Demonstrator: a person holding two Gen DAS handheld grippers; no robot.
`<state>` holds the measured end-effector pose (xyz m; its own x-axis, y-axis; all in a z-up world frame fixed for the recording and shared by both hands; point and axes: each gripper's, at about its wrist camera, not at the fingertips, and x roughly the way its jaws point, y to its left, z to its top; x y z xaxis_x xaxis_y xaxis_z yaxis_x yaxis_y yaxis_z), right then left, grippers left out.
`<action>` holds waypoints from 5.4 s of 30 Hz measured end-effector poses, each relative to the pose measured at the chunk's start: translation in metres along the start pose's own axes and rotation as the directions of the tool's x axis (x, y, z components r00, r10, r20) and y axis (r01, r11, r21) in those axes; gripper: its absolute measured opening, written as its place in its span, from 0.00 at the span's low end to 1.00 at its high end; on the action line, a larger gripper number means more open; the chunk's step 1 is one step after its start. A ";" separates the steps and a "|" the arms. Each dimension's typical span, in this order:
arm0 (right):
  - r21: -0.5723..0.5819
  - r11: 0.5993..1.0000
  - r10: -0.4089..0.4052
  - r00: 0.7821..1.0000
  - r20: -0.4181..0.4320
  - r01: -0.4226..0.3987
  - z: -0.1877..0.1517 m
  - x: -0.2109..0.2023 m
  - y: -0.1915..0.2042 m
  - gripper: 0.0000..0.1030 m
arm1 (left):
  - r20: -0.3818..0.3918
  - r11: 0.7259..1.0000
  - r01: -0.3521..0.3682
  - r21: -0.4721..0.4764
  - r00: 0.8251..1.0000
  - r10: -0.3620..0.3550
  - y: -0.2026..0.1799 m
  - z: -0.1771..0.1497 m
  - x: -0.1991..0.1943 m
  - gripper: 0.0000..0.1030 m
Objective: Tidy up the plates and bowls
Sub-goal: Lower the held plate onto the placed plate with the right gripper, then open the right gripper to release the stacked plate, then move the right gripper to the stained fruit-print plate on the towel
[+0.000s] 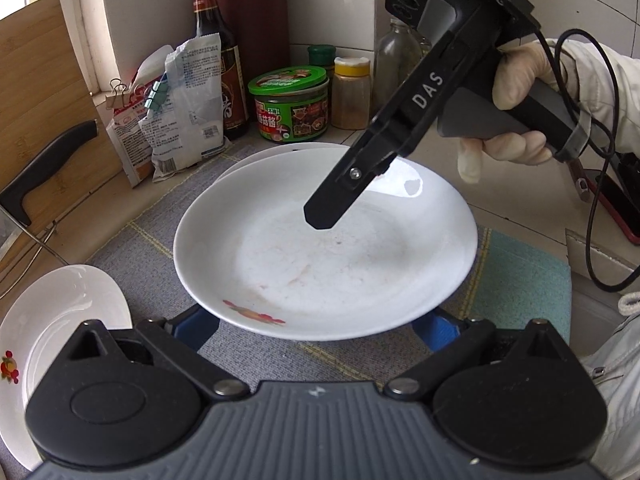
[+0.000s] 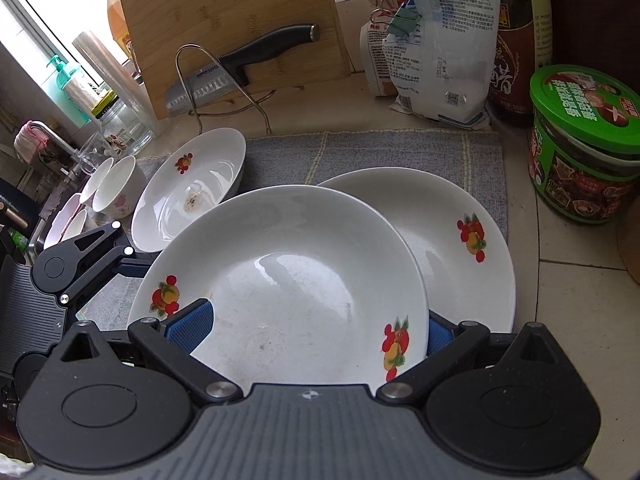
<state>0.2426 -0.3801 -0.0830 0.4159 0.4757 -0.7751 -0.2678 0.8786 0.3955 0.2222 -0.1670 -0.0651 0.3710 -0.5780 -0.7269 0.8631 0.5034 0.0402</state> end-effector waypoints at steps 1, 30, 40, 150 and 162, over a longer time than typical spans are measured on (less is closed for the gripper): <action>0.003 1.000 -0.001 1.000 0.000 0.001 0.000 0.001 -0.001 1.00 | -0.001 1.000 0.001 -0.002 1.000 -0.001 0.001 0.001 0.001 0.98; 0.038 0.998 -0.039 0.999 -0.019 0.040 -0.004 0.004 -0.021 1.00 | -0.023 1.000 -0.004 -0.010 1.000 0.004 0.005 0.014 0.022 0.98; 0.041 0.998 -0.048 0.999 -0.014 0.048 -0.007 -0.003 -0.021 1.00 | -0.030 1.000 -0.010 0.004 1.000 0.010 0.004 0.014 0.025 0.98; -0.141 0.944 -0.274 0.948 0.161 0.297 -0.036 0.036 0.149 1.00 | -0.149 0.727 -0.449 -0.519 0.885 0.441 0.047 -0.108 -0.060 0.99; -0.196 0.938 -0.264 0.955 0.136 0.287 -0.011 0.056 0.160 1.00 | -0.114 0.748 -0.442 -0.495 0.887 0.448 0.057 -0.105 -0.055 1.00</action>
<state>0.2137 -0.2137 -0.0684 0.5857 0.2286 -0.7776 -0.3022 0.9518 0.0521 0.2149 -0.0389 -0.0952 0.6771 -0.2137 -0.7042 0.3123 0.9499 0.0119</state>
